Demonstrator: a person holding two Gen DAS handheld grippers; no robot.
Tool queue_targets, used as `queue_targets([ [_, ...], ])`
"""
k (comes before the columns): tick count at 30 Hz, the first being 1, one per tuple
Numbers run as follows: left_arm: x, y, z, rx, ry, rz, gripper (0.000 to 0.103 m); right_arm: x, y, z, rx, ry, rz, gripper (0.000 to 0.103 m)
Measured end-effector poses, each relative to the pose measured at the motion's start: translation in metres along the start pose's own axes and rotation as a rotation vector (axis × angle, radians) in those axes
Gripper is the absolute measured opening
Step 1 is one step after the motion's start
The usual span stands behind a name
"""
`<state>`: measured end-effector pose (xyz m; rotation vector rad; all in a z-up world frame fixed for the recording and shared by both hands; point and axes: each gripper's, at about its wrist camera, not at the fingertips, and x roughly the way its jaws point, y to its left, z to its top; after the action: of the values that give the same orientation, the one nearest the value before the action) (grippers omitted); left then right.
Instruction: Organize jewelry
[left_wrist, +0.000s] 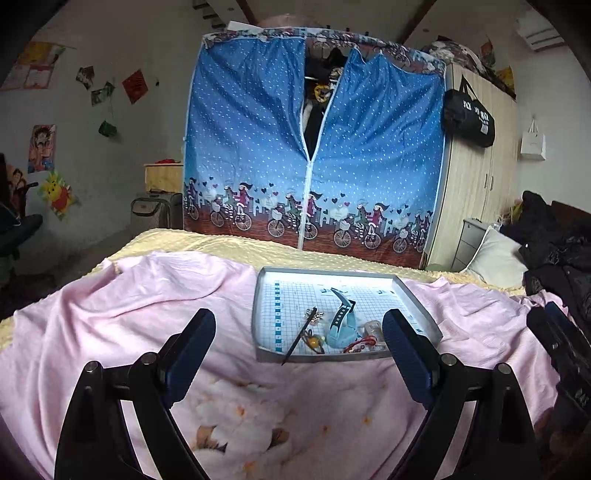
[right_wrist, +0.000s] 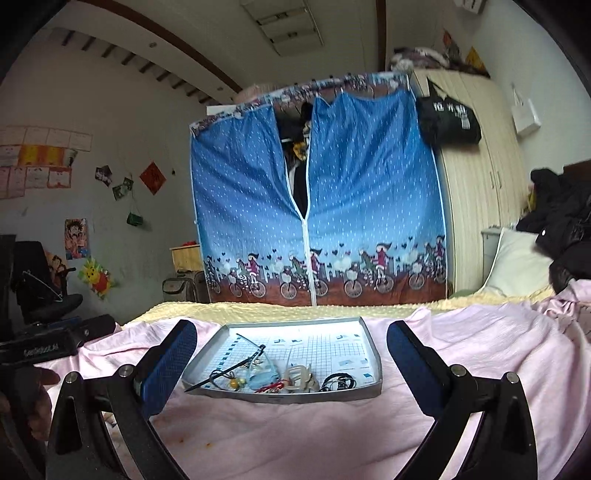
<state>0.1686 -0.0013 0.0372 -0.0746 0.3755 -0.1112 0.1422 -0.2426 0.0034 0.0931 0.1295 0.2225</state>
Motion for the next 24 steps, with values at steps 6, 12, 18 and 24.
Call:
queue_targets([
  [6, -0.032, 0.01, -0.011, 0.005, -0.022, 0.016, 0.089, -0.042, 0.026, -0.008, -0.005, -0.052, -0.007, 0.103],
  [12, -0.055, 0.022, -0.029, -0.022, -0.025, 0.037, 0.089, -0.07, 0.038, -0.014, -0.011, -0.091, -0.057, 0.103],
  [18, -0.074, 0.03, -0.044, -0.04, -0.002, 0.009, 0.097, -0.081, 0.043, -0.022, -0.005, -0.052, -0.089, 0.103],
  [24, -0.098, 0.034, -0.05, -0.066, -0.027, 0.009, 0.098, -0.081, 0.052, -0.032, 0.004, 0.039, -0.1, 0.103],
])
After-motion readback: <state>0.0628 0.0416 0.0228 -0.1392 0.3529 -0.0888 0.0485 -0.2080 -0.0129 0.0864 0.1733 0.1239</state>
